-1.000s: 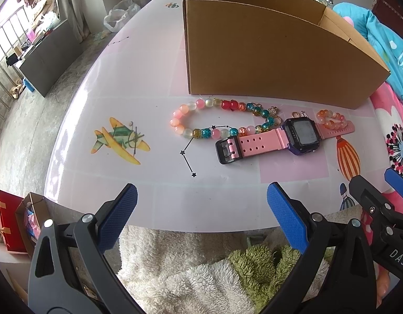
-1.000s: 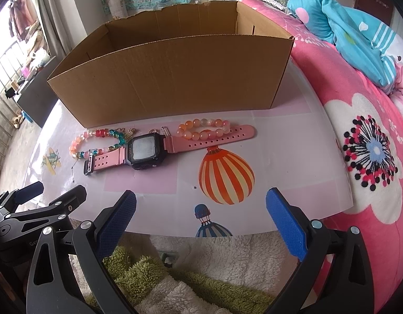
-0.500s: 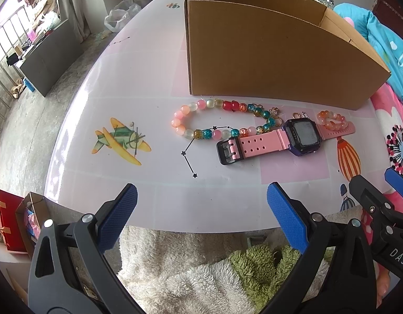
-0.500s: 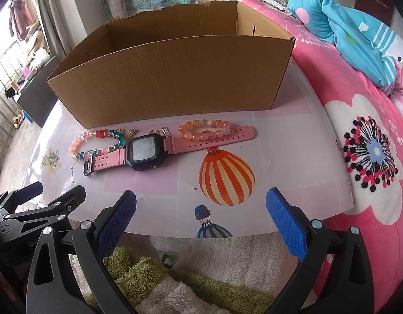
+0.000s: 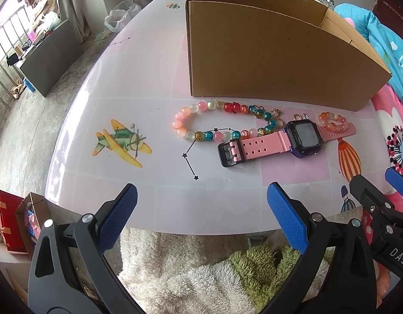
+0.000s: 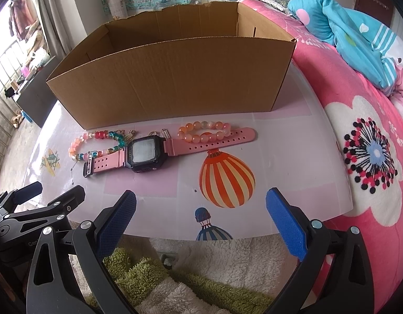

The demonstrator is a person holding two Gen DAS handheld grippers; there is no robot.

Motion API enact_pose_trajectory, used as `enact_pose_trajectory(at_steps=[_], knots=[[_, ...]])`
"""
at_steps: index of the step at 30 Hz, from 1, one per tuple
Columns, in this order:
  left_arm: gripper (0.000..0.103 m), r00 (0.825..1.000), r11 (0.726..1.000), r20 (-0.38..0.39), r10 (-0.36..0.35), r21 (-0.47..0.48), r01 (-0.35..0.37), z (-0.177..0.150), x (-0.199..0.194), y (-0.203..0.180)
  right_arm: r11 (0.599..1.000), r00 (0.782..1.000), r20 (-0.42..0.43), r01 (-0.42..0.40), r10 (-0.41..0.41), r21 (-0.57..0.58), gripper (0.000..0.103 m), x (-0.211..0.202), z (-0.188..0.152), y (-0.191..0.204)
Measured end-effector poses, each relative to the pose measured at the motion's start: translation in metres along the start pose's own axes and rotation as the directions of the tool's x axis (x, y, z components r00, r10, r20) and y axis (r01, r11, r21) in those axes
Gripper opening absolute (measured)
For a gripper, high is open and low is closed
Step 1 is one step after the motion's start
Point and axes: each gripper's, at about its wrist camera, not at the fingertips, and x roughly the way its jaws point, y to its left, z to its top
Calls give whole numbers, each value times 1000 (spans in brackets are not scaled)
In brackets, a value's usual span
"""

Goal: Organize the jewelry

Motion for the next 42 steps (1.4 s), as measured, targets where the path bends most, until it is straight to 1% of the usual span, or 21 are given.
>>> enact_pose_trajectory(at_steps=[7,10,13,16,17,20,22,24,25,26,28,30,32,34,35,36,38,39,40,41,42], knots=[[96,1000,1000,9,-6,-17,6,2,1,5,1000,1000,2,1,-1,-5,97,0,1,1],[96,999,1000,38,2,-30,-1,6,0,13,1000,1000,-2,1,-1,-3,97,2,0,3],[96,997,1000,70,14,-20,-13,9,2,18,1000,1000,-13,-3,3,2,97,5,1,5],[96,996,1000,91,21,-7,-20,12,5,21,1000,1000,-1,-4,4,-7,97,4,1,8],[96,996,1000,91,12,-5,-11,14,6,23,1000,1000,10,-11,11,-12,97,3,1,9],[96,996,1000,81,-21,12,20,18,7,26,998,998,40,-44,45,-38,97,-1,-1,12],[96,995,998,79,-53,23,51,21,8,28,995,996,62,-66,71,-79,97,-3,-3,16],[96,990,994,89,-111,23,109,24,10,31,988,992,76,-90,101,-128,97,-4,-4,19],[96,984,989,100,-147,22,145,25,10,32,982,989,83,-112,126,-155,97,-5,-3,20],[96,972,979,118,-203,24,202,26,10,34,976,985,87,-129,146,-174,97,-6,-2,20],[96,954,963,134,-267,18,267,29,9,38,964,980,104,-144,171,-224,97,-8,2,20],[96,937,947,146,-317,-3,321,32,9,44,944,972,125,-156,199,-290,97,-9,6,23],[96,929,939,152,-337,-25,344,35,9,47,918,962,136,-174,235,-357,97,-10,11,28],[96,927,934,148,-345,-45,355,35,14,51,878,952,121,-204,281,-432,97,-6,17,33],[96,928,933,148,-343,-56,354,36,16,52,865,949,111,-216,295,-453,97,-5,19,36],[96,926,933,157,-343,-60,355,35,16,53,842,944,95,-235,317,-486,97,-3,22,40],[96,919,933,194,-342,-45,357,31,16,59,800,939,66,-248,337,-547,97,3,26,48],[96,921,939,203,-331,-26,343,29,16,59,773,939,47,-251,340,-583,97,8,27,52],[96,926,945,204,-317,-11,326,28,16,57,756,940,33,-251,339,-605,95,11,28,56],[96,936,957,203,-288,17,290,28,16,53,741,940,19,-255,339,-621,92,13,28,57],[96,942,962,197,-271,37,269,28,15,53,720,939,-9,-269,343,-640,91,17,29,60]])
